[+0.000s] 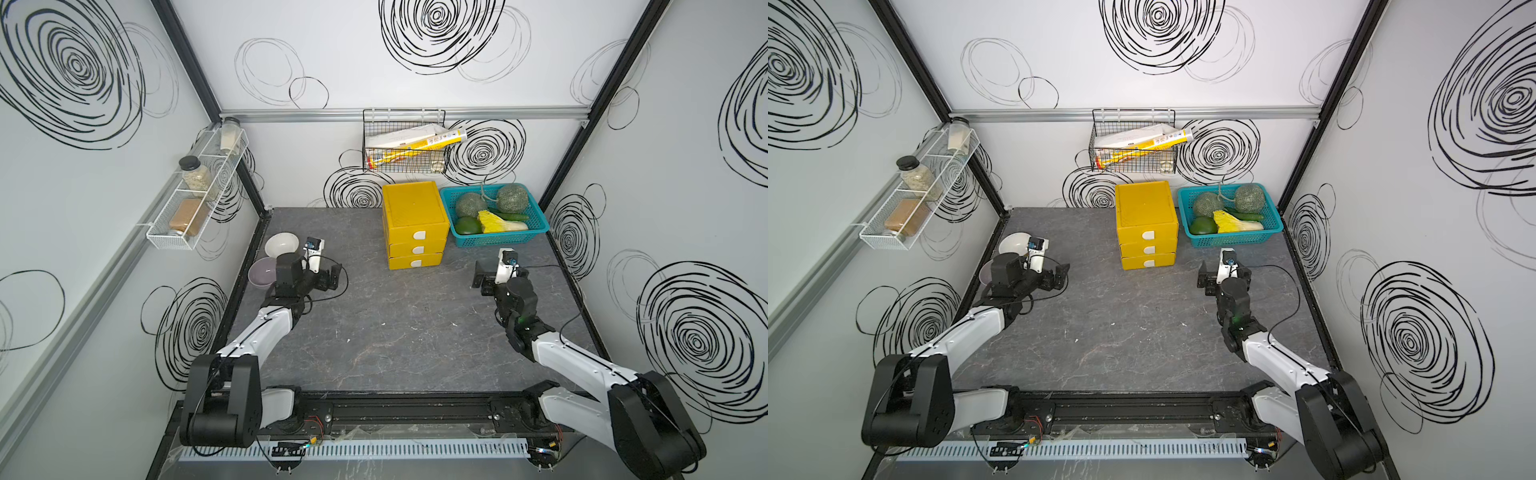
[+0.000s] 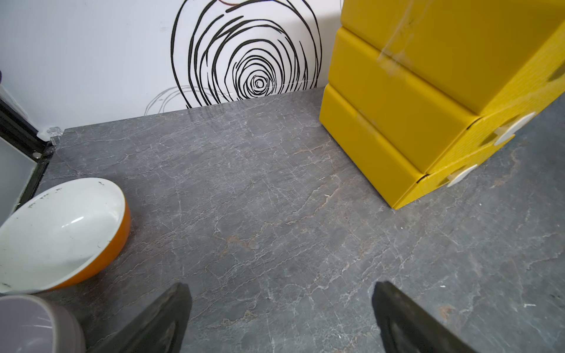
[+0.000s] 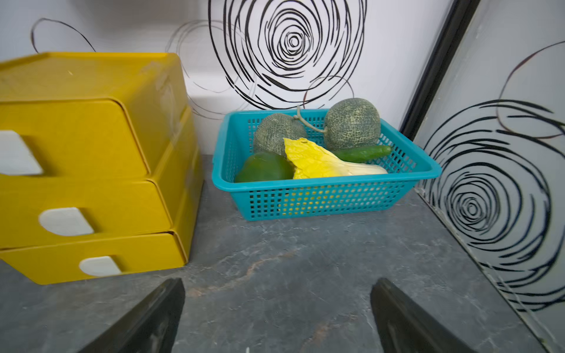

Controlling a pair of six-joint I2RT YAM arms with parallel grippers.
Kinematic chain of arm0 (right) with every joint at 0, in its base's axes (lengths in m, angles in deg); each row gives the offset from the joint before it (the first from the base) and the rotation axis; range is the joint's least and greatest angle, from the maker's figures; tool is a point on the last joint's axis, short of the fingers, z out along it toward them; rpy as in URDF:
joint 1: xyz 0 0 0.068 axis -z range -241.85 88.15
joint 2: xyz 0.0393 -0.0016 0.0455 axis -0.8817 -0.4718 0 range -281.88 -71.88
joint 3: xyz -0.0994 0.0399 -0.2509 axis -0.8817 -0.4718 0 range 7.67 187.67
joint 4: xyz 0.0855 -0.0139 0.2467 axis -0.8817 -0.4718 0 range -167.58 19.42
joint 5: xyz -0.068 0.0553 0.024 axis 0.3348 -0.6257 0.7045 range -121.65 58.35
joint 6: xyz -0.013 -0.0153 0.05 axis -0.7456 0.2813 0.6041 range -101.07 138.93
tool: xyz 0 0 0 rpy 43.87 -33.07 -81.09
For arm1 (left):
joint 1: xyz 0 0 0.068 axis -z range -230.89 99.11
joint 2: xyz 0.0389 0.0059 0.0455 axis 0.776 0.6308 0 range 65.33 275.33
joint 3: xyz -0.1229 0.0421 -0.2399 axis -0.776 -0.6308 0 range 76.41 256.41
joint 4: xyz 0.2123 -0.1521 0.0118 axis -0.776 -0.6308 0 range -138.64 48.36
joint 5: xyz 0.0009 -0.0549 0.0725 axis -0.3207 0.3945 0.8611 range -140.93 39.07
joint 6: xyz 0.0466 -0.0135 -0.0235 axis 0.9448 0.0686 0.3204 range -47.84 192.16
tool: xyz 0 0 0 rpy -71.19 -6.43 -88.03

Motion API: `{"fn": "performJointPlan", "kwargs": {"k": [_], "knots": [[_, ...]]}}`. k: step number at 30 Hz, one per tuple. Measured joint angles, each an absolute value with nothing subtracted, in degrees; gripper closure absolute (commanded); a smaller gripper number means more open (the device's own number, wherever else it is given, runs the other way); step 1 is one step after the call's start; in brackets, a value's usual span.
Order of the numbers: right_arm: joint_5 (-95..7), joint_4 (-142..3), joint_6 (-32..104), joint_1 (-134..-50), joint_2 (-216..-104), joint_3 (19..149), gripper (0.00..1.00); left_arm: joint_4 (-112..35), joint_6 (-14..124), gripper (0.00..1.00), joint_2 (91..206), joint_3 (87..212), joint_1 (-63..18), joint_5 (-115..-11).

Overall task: Place the cookies into the drawer by color
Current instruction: Reset both arms

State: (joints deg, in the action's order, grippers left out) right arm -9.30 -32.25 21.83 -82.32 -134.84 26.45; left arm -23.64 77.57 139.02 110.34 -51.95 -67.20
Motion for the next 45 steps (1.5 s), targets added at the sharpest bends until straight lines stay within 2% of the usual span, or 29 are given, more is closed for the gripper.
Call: {"fn": "performJointPlan", "kwargs": {"k": [9,26,29,45], "knots": [[-8.1,-22.1,18.7,-76.0,-136.1,19.7,0.00,-7.2,75.9,0.01,139.6,98.6,-52.5,-67.3],[-9.3,2.6,18.4,-69.5,-155.8,15.3,0.00,18.3,73.2,0.01,150.7,92.6,-52.9,-64.1],[-10.4,3.4,18.4,-69.2,-157.0,15.3,0.00,22.9,72.1,0.01,152.1,90.9,-53.1,-62.7],[-13.5,1.3,20.6,-66.2,-157.3,18.3,0.00,26.0,70.6,0.01,152.7,90.4,-53.3,-60.0]]}}
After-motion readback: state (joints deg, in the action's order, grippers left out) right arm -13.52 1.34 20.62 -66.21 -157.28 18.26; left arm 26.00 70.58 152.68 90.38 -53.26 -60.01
